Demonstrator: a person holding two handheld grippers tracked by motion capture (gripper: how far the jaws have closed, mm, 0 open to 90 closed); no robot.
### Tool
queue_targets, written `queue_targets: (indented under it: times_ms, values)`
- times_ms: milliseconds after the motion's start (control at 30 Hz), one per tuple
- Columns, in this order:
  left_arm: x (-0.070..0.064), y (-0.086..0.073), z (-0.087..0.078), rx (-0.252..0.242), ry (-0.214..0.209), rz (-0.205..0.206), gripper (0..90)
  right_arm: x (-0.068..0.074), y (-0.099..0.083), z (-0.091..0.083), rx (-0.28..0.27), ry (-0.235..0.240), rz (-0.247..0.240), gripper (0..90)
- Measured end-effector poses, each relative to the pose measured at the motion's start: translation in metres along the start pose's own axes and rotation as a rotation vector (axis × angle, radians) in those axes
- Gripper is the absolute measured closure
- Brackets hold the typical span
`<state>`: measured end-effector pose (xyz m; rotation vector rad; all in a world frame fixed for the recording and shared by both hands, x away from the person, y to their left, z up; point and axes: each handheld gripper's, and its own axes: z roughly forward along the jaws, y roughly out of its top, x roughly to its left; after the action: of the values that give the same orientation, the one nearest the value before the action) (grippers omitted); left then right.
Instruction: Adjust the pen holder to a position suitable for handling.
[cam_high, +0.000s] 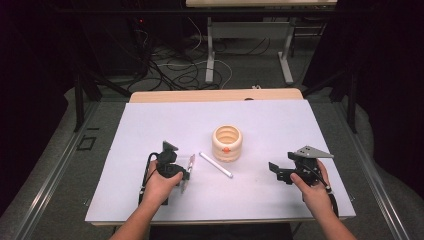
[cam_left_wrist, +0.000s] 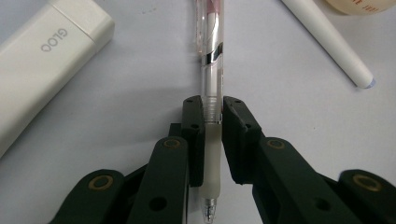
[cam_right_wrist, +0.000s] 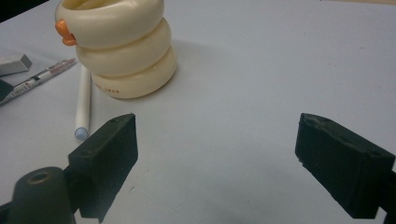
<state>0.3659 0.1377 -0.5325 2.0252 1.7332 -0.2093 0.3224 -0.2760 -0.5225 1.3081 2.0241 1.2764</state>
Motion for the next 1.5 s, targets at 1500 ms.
queue_targets:
  times_ms: [1500]
  values:
    - [-0.003, -0.003, -0.014, 0.054, -0.018, -0.036, 80.1, -0.001, 0.000, 0.001, -0.002, 0.003, 0.003, 14.0]
